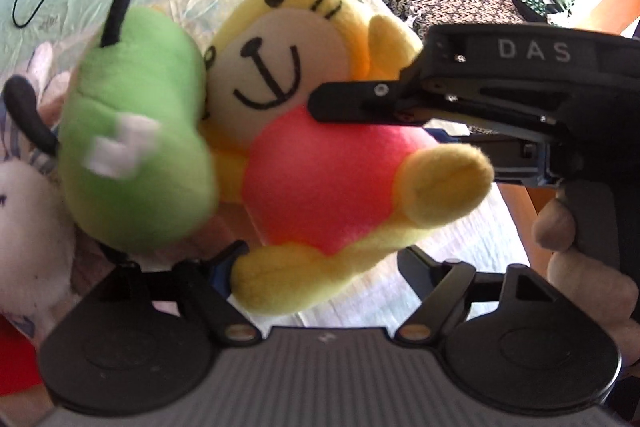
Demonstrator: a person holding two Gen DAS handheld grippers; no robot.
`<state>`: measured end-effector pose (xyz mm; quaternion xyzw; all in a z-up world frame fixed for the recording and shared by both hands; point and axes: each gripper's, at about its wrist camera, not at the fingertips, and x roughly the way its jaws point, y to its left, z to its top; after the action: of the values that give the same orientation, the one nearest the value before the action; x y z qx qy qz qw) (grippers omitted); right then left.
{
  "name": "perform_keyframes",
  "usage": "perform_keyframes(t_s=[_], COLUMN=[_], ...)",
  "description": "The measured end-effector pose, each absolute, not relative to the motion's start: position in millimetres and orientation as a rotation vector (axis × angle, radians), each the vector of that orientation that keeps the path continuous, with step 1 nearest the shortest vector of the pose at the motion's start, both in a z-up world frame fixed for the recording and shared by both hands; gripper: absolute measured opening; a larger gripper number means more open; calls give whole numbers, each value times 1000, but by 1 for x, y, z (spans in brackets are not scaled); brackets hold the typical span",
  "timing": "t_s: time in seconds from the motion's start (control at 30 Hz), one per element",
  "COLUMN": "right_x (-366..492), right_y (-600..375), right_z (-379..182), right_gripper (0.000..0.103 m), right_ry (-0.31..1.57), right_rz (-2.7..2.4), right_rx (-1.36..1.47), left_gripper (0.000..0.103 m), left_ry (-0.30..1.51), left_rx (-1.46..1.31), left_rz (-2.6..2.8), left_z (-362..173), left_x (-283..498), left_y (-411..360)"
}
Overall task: Organize objects
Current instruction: 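Close the right gripper on the yellow tiger plush and lift it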
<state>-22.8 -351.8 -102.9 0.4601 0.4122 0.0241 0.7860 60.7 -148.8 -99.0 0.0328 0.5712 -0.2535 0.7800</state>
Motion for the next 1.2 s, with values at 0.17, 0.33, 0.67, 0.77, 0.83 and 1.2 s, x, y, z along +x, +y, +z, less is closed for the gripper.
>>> perform_keyframes(t_s=[0.17,0.33,0.67,0.77,0.83,1.2], right_x=[-41,-59,-81,-86,-87,-99], right_y=[-352,-351,-340,-337,-336,-333], right_z=[-95,-95,-94,-93,-92,-68], right_gripper=[45,45,46,46,46,45], right_ry=[884,878,879,887,888,797], right_rz=[15,-21,-47,-50,-50,24], right_rx=[979,983,984,979,976,953], left_gripper=[80,81,93,94,94,92], left_ry=[1230,1249,1236,1256,1242,1078], left_rx=[98,102,103,93,100,144], left_rz=[-593,-617,-643,-642,-642,-677], left_z=[-99,-98,-93,-94,-93,-63], left_x=[49,36,9,7,1,-16], left_y=[-152,-149,-134,-132,-128,-136])
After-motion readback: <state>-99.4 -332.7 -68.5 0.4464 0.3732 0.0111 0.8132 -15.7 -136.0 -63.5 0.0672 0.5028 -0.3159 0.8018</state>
